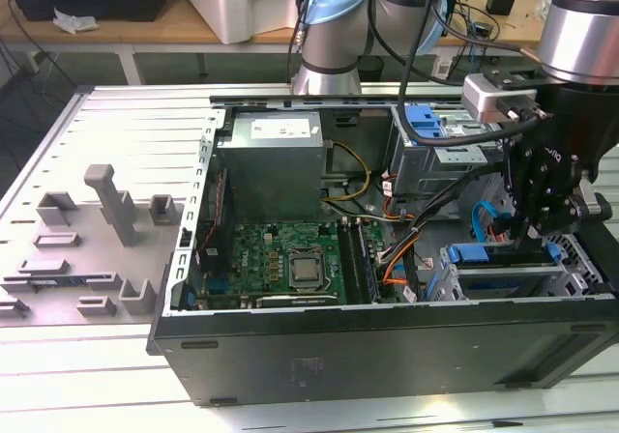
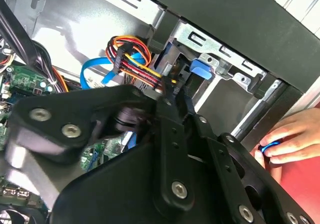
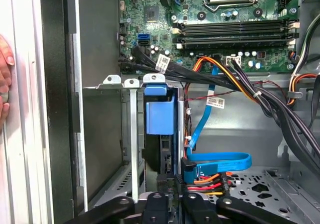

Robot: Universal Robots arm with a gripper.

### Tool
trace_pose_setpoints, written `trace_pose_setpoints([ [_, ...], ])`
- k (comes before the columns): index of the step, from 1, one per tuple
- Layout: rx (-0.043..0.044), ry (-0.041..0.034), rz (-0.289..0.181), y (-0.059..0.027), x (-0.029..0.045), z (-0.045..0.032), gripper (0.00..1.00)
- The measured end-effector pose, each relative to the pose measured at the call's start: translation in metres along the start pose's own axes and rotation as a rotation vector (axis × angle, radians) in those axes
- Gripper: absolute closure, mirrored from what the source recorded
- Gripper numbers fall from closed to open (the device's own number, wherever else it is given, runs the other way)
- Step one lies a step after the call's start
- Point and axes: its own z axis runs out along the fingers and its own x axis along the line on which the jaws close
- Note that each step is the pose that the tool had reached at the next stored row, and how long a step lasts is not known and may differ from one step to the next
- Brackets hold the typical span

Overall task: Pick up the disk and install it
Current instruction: 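Insert the first disk wire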

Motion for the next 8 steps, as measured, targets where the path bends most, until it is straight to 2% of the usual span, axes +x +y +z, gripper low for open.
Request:
trace_pose_setpoints([
  [1,0.0001,0.0003,0.0,0.0,0.0001,-0.0003,0.76],
  [2,0.0001,0.0005,0.0,-0.0001,0.0003,-0.0013,0.64],
  [3,0.0001,0.0003,0.0,-0.0001,0.0003,-0.0017,0.64],
  [4,0.0001,0.0003,0.0,-0.0001,0.0003,-0.0017,0.58],
  [8,0.0001,0.0005,0.0,-0.0002,0.0004,-0.002,0.58],
])
